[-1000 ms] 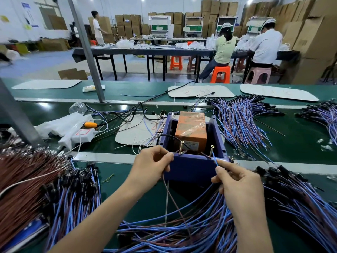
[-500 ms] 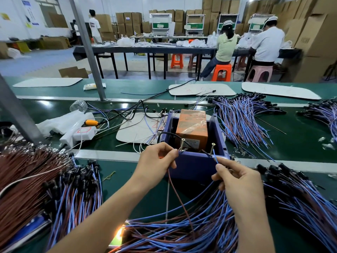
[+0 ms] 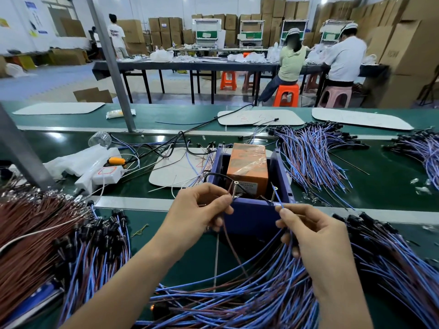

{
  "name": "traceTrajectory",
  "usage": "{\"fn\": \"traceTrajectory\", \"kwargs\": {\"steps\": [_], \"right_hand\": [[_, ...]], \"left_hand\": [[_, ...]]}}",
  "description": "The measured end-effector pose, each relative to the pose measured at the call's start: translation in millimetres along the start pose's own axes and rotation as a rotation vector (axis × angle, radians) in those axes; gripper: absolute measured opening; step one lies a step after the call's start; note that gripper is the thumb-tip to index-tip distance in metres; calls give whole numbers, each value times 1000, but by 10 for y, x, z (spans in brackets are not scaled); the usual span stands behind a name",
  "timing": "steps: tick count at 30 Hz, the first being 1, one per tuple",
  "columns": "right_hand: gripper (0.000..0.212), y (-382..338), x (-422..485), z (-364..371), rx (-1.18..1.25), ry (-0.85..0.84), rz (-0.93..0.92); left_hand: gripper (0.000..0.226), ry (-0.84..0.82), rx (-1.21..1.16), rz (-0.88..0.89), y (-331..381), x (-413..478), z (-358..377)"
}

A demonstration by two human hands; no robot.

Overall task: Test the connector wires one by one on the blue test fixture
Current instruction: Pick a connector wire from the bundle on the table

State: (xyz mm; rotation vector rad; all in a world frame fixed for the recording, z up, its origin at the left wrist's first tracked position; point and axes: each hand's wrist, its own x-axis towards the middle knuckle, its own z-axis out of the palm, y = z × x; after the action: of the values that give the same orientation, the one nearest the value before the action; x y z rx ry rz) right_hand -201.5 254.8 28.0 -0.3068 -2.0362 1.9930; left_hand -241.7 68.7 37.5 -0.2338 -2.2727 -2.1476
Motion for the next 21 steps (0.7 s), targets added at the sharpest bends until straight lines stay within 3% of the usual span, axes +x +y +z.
{"fn": "traceTrajectory", "kwargs": {"steps": [6,8,12,17,21], "right_hand": [[15,-153,-122,151,58,-250,-33],[10,-177,-129,168,64,-273,-31],[25,-164,-115,92,-99,-403,-122],[5,-132,-119,58,-341,-585,-90],[19,-168,-164,246,-173,-673,10]], "left_hand": [[17,-243,-167,-10,229,-103,184],[15,-210,-184,45,276,-102,205],[12,-70,-294,212,431,-48,100],[12,-37,-381,531,741,-48,-170],[11,-59,-461,632,888,-87,-233]]}}
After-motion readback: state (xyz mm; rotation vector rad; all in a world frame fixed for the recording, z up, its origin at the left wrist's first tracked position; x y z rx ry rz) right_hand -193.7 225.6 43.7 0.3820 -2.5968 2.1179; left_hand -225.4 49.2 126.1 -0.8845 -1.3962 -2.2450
